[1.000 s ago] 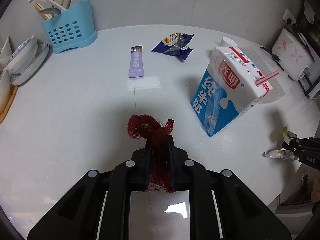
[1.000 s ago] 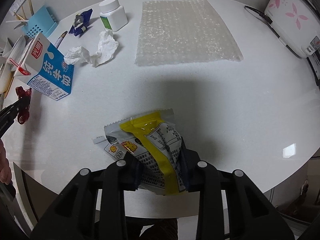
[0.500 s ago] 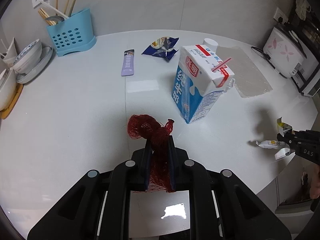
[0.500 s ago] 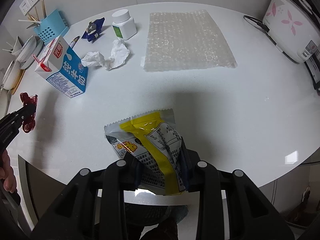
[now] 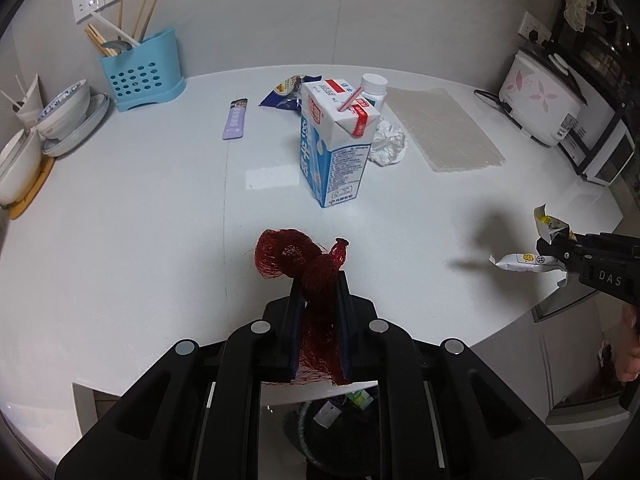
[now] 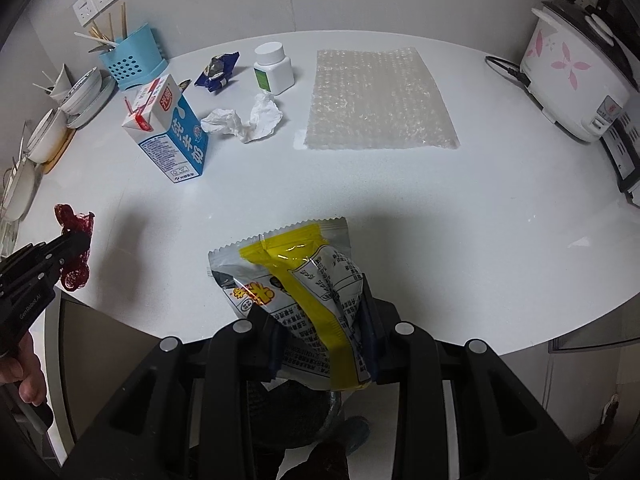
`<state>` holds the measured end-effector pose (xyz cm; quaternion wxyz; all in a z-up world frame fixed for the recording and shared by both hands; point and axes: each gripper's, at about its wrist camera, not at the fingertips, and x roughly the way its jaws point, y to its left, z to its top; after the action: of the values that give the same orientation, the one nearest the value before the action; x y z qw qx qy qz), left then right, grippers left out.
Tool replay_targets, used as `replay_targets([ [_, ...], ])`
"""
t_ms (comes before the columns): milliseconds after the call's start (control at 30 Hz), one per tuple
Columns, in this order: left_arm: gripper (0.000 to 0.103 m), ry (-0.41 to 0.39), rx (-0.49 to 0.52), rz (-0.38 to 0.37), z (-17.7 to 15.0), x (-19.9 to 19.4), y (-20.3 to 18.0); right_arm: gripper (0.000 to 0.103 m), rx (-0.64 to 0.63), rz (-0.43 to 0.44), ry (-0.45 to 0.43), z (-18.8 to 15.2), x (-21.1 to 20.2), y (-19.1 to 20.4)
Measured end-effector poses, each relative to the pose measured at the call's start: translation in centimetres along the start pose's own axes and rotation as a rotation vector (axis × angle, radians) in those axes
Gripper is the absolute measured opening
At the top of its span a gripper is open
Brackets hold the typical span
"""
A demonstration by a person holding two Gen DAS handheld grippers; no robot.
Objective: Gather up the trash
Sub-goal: 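Carry the red net and yellow wrapper toward the trash bin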
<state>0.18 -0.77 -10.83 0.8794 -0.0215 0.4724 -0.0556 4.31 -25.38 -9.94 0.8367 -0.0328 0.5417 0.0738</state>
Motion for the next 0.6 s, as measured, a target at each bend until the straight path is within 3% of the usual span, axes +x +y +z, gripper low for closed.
replay_targets([
  [600,0.014,-0.005,-0.016,-0.025,-7.8,-3.9,-4.0,0.029,-0.081,0.067,-0.074,-5.7,-3.6,1.7],
])
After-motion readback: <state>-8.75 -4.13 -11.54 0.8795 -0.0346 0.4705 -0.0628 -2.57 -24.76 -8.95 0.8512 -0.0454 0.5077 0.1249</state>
